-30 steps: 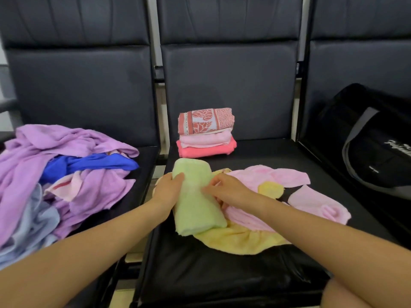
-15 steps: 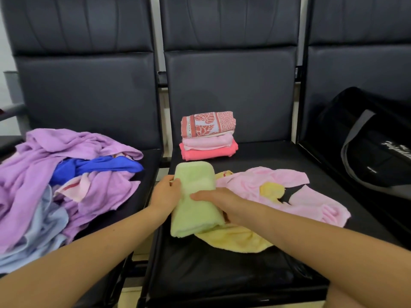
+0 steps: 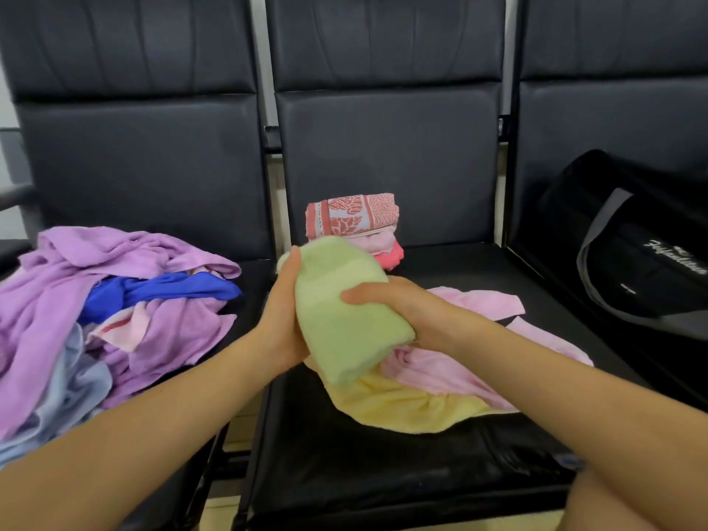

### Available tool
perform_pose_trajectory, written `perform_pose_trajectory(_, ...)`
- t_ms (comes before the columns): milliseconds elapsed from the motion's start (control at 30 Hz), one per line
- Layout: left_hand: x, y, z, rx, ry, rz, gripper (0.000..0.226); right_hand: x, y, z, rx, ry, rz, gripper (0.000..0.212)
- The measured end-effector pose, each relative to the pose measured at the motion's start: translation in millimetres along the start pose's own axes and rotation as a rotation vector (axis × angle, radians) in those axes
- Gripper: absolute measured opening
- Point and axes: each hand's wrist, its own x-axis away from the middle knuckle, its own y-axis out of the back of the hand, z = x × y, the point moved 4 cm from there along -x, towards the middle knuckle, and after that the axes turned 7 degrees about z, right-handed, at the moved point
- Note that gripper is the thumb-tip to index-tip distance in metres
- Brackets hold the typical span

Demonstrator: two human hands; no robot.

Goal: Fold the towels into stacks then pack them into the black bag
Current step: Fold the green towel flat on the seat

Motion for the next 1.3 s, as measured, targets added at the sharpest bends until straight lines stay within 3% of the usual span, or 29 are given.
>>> perform_pose_trajectory(133, -6.0, 8.7, -7.4, -0.093, -0.035, -0.098, 0.040, 1.3, 6.9, -7.6, 0.161, -0.050, -0.005, 0.035)
perform_pose_trajectory(300, -18.1, 6.1, -24.4, -0.067, -0.146, -0.269, 0.039, -2.1, 16.7, -23.2, 0.043, 0.046, -0.023, 0.042)
perform_pose_trajectory(433, -27.7, -11.3, -36.0, 0.074, -0.242, -0.251, 0.026, -8.9, 20.0, -35.4, -0.206, 0.029, -0.069, 0.045)
perform_pose_trajectory(600, -41.7, -34.3, -21.5, 0.210, -0.224, -0.166, 0.032, -20.0, 21.4, -46.6, -0.449, -0.021, -0.116, 0.053)
perform_pose_trajectory(733, -54.2, -28.7, -18.2, 0.196, -0.261, -0.168, 0.033, -27.3, 43.8, -34.5, -0.503, 0.118, -0.256, 0.041)
perform_pose_trajectory(967, -72.5, 9.3, -31.8, -0.212, -0.350, -0.319, 0.066, -42.3, 96.7, -14.9, -0.178, 0.247, -0.535, 0.034)
perform_pose_trajectory(1133, -100.6, 11.8, -69.5, -0.607, -0.509, -0.286, 0.052, -83.8, 127.9, 36.4, 0.073, 0.363, -0.639, 0.041)
perform_pose_trajectory(1300, -148.1, 11.7, -115.0, -0.772, -0.607, -0.356, 0.050, -136.2, 147.7, 96.9, 0.282, 0.453, -0.747, 0.050)
